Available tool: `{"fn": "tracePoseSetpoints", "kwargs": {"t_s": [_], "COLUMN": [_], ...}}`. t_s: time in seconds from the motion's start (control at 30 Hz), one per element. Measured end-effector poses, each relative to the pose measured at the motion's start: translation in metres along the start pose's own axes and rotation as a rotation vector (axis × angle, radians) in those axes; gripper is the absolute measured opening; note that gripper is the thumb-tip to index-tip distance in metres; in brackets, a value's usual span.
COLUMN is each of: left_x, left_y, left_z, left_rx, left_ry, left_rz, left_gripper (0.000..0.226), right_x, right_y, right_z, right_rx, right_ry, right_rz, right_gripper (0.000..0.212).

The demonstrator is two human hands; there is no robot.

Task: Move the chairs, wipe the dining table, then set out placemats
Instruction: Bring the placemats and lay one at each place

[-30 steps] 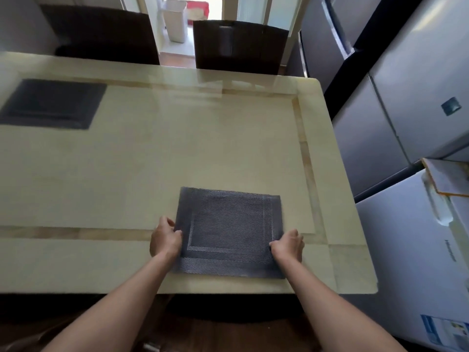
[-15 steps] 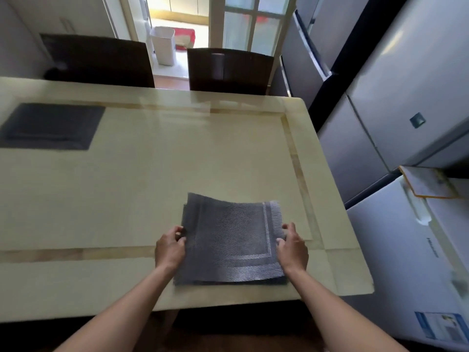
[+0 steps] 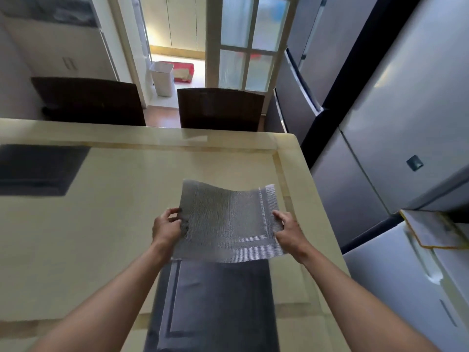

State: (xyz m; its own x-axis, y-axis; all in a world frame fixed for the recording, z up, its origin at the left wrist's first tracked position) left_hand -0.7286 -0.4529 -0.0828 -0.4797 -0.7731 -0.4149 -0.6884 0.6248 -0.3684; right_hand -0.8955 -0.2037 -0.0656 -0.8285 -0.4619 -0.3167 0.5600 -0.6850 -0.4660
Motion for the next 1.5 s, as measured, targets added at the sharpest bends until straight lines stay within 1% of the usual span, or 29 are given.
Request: {"fn": "tracePoseSetpoints", "kwargs": {"t_s": [0.1, 0.23, 0.5, 0.63, 0.73, 0.83, 0.9, 1.07, 1.5], "left_x": [0.034, 0.077, 0.161, 0.192, 0.202, 0.206, 0.209, 0.216, 0.221], "left_y": [0.023, 0.053, 0.103, 0.118, 0.12, 0.122, 0.124, 0.127, 0.128], "left_z": [-0.026, -0.051, -0.066, -0.057, -0.052, -0.051, -0.052, -0.055, -0.048], "left_rx": [-0.083, -0.092, 0.018, 0.099, 0.212, 0.323, 0.354, 0.344, 0.28], "left_ry": [-0.012, -0.013, 0.013, -0.014, -0.013, 0.043, 0.064, 0.059, 0.026], "left_rz": [0.009, -0.025, -0.115, -0.151, -0.175, -0.193, -0.197, -0.206, -0.243], "left_gripper": [0.04, 0.04, 0.04, 0.036, 0.041, 0.04, 0.04, 0.039, 0.038], "right_x": [0.048, 0.107, 0.2, 0.231, 0.241, 0.244, 0.246, 0.251, 0.255], "right_y": [-0.018, -0.028, -0.026, -0.022, -0.02, -0.017, -0.015, -0.016, -0.011], "right_z": [0.009, 0.009, -0.009, -0.02, -0.029, -0.034, -0.034, -0.03, -0.031], "right_rx": [-0.072, -0.152, -0.199, -0.228, -0.294, -0.339, -0.352, -0.342, -0.314], "right_ry": [-0.06, -0.088, -0.061, -0.017, 0.028, 0.046, 0.049, 0.076, 0.078], "right_rz": [-0.088, -0.151, -0.178, -0.181, -0.169, -0.168, -0.171, -0.183, -0.178], "right_gripper": [0.062, 0.057, 0.06, 0.059, 0.059, 0.059, 0.058, 0.059, 0.055]}}
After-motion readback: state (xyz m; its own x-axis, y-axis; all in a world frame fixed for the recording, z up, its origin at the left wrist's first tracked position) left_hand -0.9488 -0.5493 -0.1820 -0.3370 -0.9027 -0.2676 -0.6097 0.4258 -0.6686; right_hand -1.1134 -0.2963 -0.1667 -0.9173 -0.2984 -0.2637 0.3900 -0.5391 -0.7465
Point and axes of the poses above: each hand's wrist, its own x-axis towards the middle knuckle, its own y-axis out of the palm, z = x × y, the point moved 2 cm from there along x, towards the middle knuckle, and after that the axes turned 10 degrees about x, right-handed, at the moved point
